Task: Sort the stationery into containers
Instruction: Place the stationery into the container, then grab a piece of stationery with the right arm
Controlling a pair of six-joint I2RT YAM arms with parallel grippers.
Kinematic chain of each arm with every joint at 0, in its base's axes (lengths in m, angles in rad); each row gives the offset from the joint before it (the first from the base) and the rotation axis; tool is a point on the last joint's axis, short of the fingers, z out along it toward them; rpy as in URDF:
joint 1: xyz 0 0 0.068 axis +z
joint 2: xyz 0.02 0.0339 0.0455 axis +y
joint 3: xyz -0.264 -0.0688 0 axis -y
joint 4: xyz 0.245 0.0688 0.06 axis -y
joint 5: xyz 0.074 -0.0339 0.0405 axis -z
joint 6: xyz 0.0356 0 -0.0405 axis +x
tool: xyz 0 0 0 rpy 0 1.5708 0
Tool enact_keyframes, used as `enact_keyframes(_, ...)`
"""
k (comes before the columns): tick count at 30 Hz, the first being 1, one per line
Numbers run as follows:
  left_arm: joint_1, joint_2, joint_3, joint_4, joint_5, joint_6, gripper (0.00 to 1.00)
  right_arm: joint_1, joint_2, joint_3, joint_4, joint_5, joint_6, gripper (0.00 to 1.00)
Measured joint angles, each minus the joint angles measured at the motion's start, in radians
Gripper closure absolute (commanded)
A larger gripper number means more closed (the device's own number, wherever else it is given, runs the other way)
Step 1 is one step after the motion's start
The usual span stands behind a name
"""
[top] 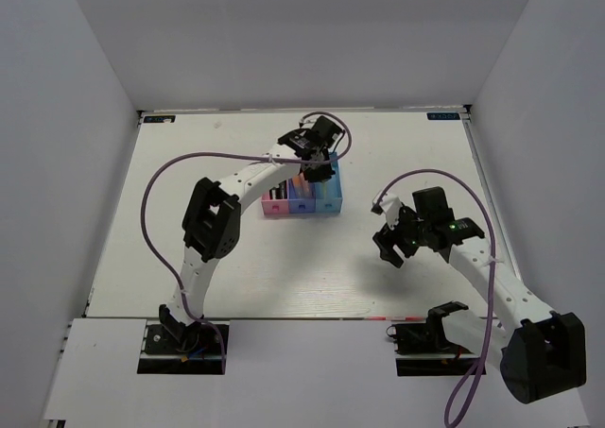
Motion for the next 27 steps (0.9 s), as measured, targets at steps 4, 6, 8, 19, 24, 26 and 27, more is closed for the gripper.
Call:
enact_keyframes(4,0.01,0.013,0.011,0.0,0.001,-0.008,0.48,-0.009,-0.002,-0.014,0.0,0.0,-0.001,0.15)
enact_keyframes(6,0.01,0.013,0.011,-0.003,0.004,-0.01,0.46,-0.013,-0.002,-0.014,-0.001,-0.001,-0.005,0.15)
enact_keyframes(8,0.01,0.013,0.011,-0.003,0.005,-0.011,0.46,-0.016,-0.002,-0.014,-0.003,-0.002,-0.011,0.15)
enact_keyframes(19,-0.025,-0.209,-0.141,-0.019,0.009,0.078,0.63,-0.027,-0.002,-0.012,-0.119,-0.185,-0.327,0.78)
enact_keyframes(24,-0.091,-0.602,-0.397,-0.044,-0.005,0.179,0.22,-0.024,0.049,-0.008,-0.29,-0.294,-0.655,0.72)
enact_keyframes(26,-0.101,-0.818,-0.549,-0.056,-0.01,0.202,0.21,-0.024,0.079,-0.003,-0.362,-0.322,-0.745,0.6)
enact_keyframes(27,-0.101,-0.912,-0.617,-0.063,-0.014,0.209,0.21,-0.023,0.081,-0.003,-0.392,-0.328,-0.778,0.55)
